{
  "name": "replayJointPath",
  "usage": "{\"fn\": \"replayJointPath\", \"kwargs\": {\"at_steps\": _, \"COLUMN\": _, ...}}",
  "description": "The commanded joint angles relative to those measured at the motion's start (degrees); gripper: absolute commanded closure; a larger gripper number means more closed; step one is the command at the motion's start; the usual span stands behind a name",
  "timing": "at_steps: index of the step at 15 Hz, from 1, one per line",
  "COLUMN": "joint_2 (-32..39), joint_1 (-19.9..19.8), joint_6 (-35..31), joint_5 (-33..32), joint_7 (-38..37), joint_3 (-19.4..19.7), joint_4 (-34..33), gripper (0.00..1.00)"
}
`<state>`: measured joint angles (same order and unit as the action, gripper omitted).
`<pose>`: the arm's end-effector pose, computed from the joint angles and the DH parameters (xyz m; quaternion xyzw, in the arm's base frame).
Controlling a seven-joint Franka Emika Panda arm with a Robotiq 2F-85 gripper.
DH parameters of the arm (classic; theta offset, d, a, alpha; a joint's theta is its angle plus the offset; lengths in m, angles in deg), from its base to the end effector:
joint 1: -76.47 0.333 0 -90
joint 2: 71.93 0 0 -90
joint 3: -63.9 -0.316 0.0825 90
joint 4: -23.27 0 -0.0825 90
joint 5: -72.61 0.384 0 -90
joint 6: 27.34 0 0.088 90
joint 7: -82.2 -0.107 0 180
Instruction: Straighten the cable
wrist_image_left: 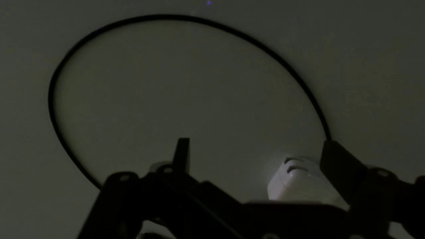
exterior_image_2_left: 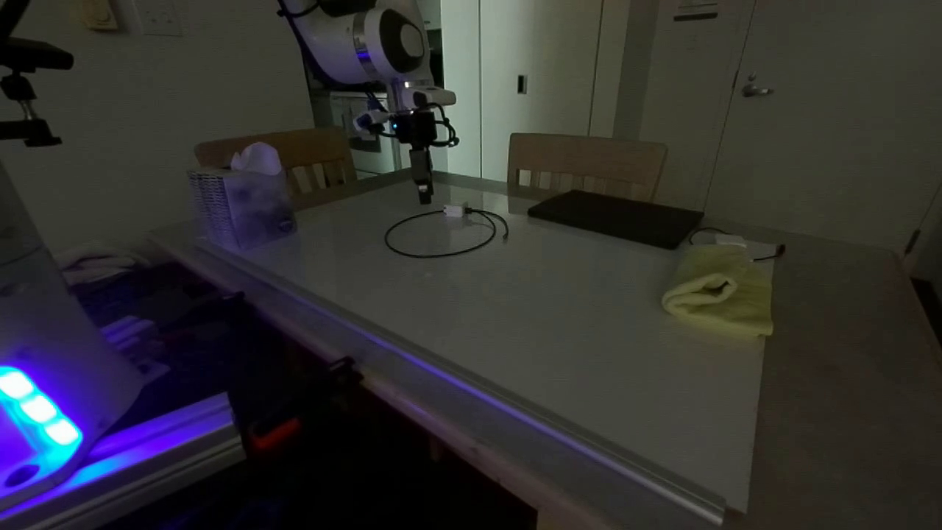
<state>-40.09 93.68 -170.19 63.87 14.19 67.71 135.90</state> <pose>0.5951 0.1436 0.1846 0.9151 -0.3981 0.0300 0.0569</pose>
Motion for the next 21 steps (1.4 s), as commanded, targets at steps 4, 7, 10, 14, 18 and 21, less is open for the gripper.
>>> {"fn": "replayJointPath", "kwargs": {"at_steps": 4, "joint_2": 1.3, "joint_1": 0.4, "joint_6": -0.1, "joint_5": 0.2, "joint_7": -0.7, "joint_3": 0.5, "joint_4": -1.5, "gripper": 0.00}}
{"fn": "replayJointPath", "kwargs": {"at_steps": 7, "joint_2": 2.0, "joint_1": 0.3, "joint_6": 1.4, "joint_5": 1.4, "joint_7": -2.7, "joint_3": 0.3, "joint_4": -2.9, "gripper": 0.00}}
{"fn": "replayJointPath", "kwargs": {"at_steps": 10, "joint_2": 2.5, "joint_1": 0.5, "joint_6": 0.7, "joint_5": 2.1, "joint_7": -5.9, "joint_3": 0.2, "joint_4": -3.6, "gripper": 0.00}}
{"fn": "replayJointPath", "kwargs": {"at_steps": 14, "joint_2": 4.4, "joint_1": 0.7, "joint_6": 0.2, "joint_5": 2.2, "joint_7": -11.5, "joint_3": 0.9, "joint_4": -5.8, "gripper": 0.00}}
{"fn": "replayJointPath", "kwargs": {"at_steps": 18, "joint_2": 6.9, "joint_1": -0.3, "joint_6": 0.2, "joint_5": 2.6, "joint_7": -14.1, "joint_3": 1.1, "joint_4": -8.2, "gripper": 0.00}}
{"fn": "replayJointPath", "kwargs": {"at_steps": 21, "joint_2": 8.5, "joint_1": -0.6, "joint_6": 0.2, "joint_5": 2.8, "joint_7": -15.2, "joint_3": 1.4, "joint_4": -9.8, "gripper": 0.00}}
